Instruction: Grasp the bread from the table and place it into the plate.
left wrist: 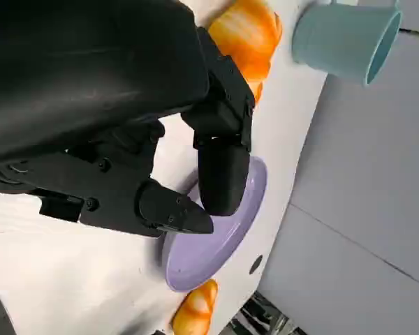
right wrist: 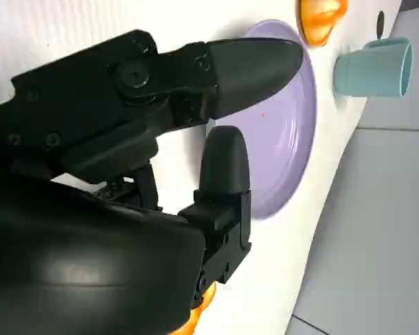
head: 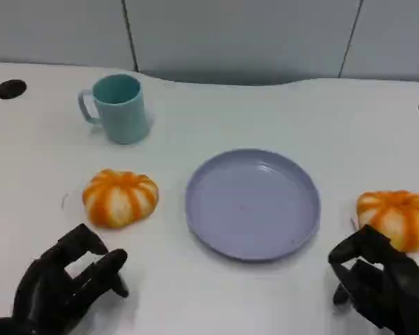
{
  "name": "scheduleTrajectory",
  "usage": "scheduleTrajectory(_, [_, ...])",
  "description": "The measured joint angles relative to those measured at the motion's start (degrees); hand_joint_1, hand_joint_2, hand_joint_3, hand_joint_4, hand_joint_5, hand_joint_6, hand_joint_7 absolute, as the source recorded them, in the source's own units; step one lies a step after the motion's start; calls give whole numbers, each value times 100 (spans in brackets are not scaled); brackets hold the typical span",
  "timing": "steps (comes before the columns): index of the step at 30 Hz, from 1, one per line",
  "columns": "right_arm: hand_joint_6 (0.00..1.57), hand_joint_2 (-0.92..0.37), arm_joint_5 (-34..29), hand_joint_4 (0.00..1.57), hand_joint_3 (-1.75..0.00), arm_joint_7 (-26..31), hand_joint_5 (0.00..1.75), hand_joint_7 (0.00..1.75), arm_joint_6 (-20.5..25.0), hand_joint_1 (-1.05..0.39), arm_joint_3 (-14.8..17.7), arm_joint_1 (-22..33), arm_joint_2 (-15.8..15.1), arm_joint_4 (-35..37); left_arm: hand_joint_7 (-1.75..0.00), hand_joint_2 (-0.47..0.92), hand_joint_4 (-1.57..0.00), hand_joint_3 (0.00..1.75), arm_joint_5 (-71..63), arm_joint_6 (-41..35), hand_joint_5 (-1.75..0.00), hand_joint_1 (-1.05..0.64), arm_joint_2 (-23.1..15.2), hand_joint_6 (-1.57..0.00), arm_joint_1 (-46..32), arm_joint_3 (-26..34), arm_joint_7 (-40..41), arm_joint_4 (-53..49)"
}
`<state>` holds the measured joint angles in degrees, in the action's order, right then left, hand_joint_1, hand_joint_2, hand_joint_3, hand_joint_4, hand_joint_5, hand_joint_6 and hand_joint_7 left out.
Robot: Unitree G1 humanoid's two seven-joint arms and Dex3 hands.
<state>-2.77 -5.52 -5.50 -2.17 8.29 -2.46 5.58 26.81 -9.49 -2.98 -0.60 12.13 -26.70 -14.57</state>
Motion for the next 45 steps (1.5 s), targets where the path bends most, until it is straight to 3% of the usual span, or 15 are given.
scheduleTrajectory(15, [36, -92, -24, 58, -34, 89, 175, 175, -97, -29, -94, -31, 56, 47, -175, 87, -79, 1, -60, 38, -175, -17, -100, -60, 79, 32, -92, -26])
scheduleTrajectory(23, [37, -92, -23, 57, -33, 101, 175, 175, -184, -28, -115, -147, 113, 206, -175, 88, -77, 1, -1653, 1782, -175, -20, -148, -52, 352, -364, 712, 390])
scheduleTrajectory(28, [37, -92, -63, 58, -34, 140, 175, 175, -205, -29, -140, -149, 129, 225, -175, 88, -73, 1, -4208, 2588, -175, -33, -874, -49, 829, -944, 1905, 406])
scheduleTrajectory(34, [37, -92, -121, 58, -34, 148, 175, 175, -203, -29, -180, -150, 163, 224, -175, 88, -72, 1, -6650, 3167, -175, -35, -1863, -49, 1667, -1597, 3606, 228])
scheduleTrajectory(35, [37, -92, -121, 58, -34, 154, 175, 175, -203, -29, -179, -150, 163, 224, -147, 88, -58, 1, -6729, 3192, -152, -41, -1908, -40, 1728, -1639, 3737, 198])
scheduleTrajectory(36, [38, -92, -122, 60, -34, 155, 175, 175, -203, -27, -179, -150, 163, 224, -82, 90, -32, 3, -6758, 3219, -91, -60, -1932, -31, 1756, -1689, 3822, 160])
scheduleTrajectory(37, [38, -92, -121, 61, -34, 158, 175, 175, -209, -27, -175, -143, 162, 225, -43, 91, -20, 5, -6840, 3173, -54, -71, -1993, -27, 1820, -1808, 3679, 123])
scheduleTrajectory(38, [38, -92, -120, 61, -34, 159, 175, 175, -216, -26, -175, -148, 164, 227, -19, 92, -12, 6, -7015, 3072, -30, -78, -2153, -24, 1962, -1993, 3257, 68])
scheduleTrajectory(41, [38, -92, -118, 61, -34, 151, 175, 175, -225, -27, -192, -154, 192, 228, -3, 92, -3, 7, -7402, 2694, -12, -84, -2637, -19, 2552, -2470, 1987, -157])
scheduleTrajectory(45, [38, -92, -119, 59, -34, 153, 175, 175, -279, -27, -174, -151, 180, 253, -1, 92, 0, 9, -7415, 2451, -2, -91, -2762, -11, 3138, -2785, 1388, -506])
